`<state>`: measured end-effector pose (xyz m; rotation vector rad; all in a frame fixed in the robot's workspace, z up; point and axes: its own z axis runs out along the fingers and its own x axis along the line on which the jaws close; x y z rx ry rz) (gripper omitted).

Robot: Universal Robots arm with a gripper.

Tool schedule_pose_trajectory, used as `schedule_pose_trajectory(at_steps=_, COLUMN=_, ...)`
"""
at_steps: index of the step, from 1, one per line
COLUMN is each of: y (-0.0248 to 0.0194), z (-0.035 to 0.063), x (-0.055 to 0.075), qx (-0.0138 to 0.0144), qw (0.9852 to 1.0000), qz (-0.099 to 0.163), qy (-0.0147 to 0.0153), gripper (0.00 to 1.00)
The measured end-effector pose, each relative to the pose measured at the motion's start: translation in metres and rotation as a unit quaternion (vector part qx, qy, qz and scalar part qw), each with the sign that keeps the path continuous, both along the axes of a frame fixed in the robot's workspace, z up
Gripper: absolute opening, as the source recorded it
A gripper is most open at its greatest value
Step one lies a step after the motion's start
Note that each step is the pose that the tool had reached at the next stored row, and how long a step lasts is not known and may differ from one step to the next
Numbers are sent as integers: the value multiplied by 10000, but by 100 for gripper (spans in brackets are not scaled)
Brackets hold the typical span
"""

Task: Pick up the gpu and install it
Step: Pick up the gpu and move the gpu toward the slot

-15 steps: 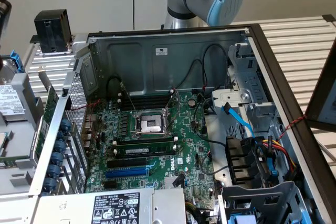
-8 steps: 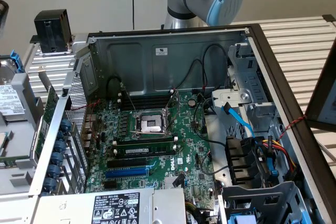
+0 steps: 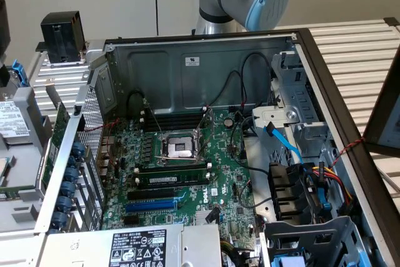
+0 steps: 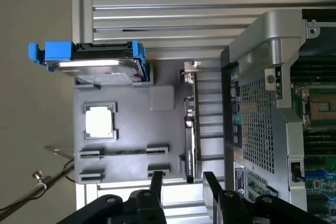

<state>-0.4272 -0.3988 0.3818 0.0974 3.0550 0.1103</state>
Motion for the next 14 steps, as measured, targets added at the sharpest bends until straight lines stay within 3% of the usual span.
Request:
schedule_pose_trajectory(at_steps=1, y=0, z=-7, x=-10, qx=7, qw=10000, qz=0, qy=-32, gripper=48)
schedule_pose_trajectory(at_steps=4, y=-4, z=-34, x=-42, qx=37, qw=10000, qz=0, qy=-86, gripper=48)
schedule_pose_trajectory(at_steps=8, y=-50, z=-89, x=-58, qx=115, qw=9999, qz=-1, qy=-89, gripper=48)
schedule_pose_trajectory(at_steps=13, y=-108, z=-149, x=-60, qx=262, qw=9996, qz=-12, qy=-89, gripper=48)
schedule_pose_trajectory(at_steps=14, y=-120, z=-161, x=-60, qx=281, qw=9996, qz=-16, qy=-88, gripper=48)
